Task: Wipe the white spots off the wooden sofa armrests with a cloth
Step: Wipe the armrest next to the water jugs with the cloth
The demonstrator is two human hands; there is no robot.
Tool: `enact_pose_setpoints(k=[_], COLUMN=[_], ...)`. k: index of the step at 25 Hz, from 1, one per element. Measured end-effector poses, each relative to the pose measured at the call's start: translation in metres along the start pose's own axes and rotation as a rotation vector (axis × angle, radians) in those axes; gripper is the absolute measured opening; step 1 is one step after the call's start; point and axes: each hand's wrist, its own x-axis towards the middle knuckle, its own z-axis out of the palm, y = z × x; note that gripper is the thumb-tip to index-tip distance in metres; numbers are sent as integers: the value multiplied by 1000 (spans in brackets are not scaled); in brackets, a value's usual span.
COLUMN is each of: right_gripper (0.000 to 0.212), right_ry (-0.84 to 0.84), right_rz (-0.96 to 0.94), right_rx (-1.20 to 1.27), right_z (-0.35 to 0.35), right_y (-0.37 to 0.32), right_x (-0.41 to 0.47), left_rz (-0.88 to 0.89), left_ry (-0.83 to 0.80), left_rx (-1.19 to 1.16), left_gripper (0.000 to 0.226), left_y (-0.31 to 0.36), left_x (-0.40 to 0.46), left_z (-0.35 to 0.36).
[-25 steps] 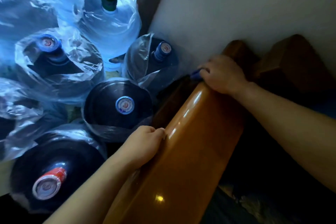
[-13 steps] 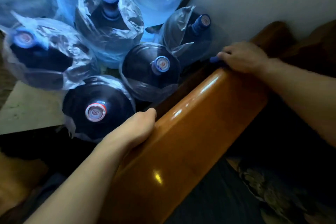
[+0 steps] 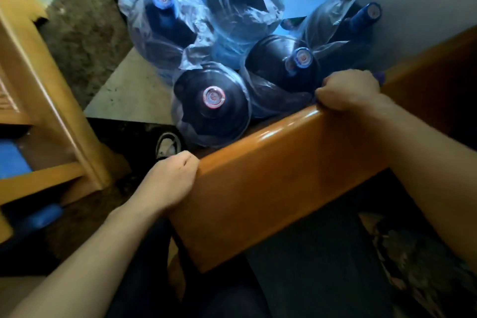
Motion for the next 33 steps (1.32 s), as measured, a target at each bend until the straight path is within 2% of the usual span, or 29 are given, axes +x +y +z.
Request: enact_pose_setpoints(k=[2, 3, 5, 7, 9, 10, 11, 13, 14, 15, 16, 18, 20, 21, 24, 26, 28, 30, 32, 33], right_gripper=[40, 40, 38, 37, 39, 41, 43, 46, 44, 42, 40, 42, 36, 31, 33, 40, 49, 54, 58, 58], right_ry=[132, 151, 259, 285, 393, 436, 464, 462, 481, 445, 380, 247, 209, 264, 547, 575, 546, 518, 506, 525], right_rz=[-135, -244, -497, -667, -828, -802, -671, -222, 5, 134, 115, -206, -479, -532, -495, -387, -156, 171, 517, 624], right_rx=[96, 208, 382, 454, 420, 381, 371, 426, 479, 491, 448, 360, 386, 419, 545, 507, 572, 680, 803, 857], right_z=[16, 21, 33, 38, 43, 49, 53, 53, 52, 46, 40, 25, 22, 31, 80, 112, 129, 127, 118, 115], right_y=[-85, -139, -220, -235, -197, -170, -142, -104, -104, -125, -154, -227, -280, -282, -234, -196, -178, -167, -167, -180], right_x=[-39, -73, -150, -187, -169, -153, -138, -118, -110, -106, -108, -130, -166, -180, -226, -254, -245, -214, -195, -197], left_rz=[-105, -141, -266, -418, -422, -401, -385, -353, -319, -300, -302, -308, -274, -195, 174, 274, 390, 504, 526, 516], left_ry=[12, -3, -13, -80, -176, -194, -205, -204, -174, -153, -130, -92, -45, -61, -172, -131, -2, 54, 101, 134], left_rx=[-248, -316, -604, -875, -889, -833, -776, -687, -661, -654, -673, -699, -654, -563, -32, 119, 197, 272, 290, 271], left_gripper=[30, 28, 25, 24, 27, 30, 32, 31, 29, 28, 28, 24, 22, 24, 29, 32, 40, 46, 45, 41], left_y=[-8, -9, -19, -29, -38, -40, -38, -31, -31, -31, -28, -26, -28, -29, -26, -18, -15, -19, -23, -26], left_x=[2, 3, 4, 1, 2, 5, 8, 10, 12, 14, 17, 21, 20, 19, 12, -1, -17, -25, -25, -24], left_z=[-10, -14, -23, -35, -41, -41, -40, -37, -35, -36, -36, -39, -42, -41, -33, -21, -14, -10, -11, -13])
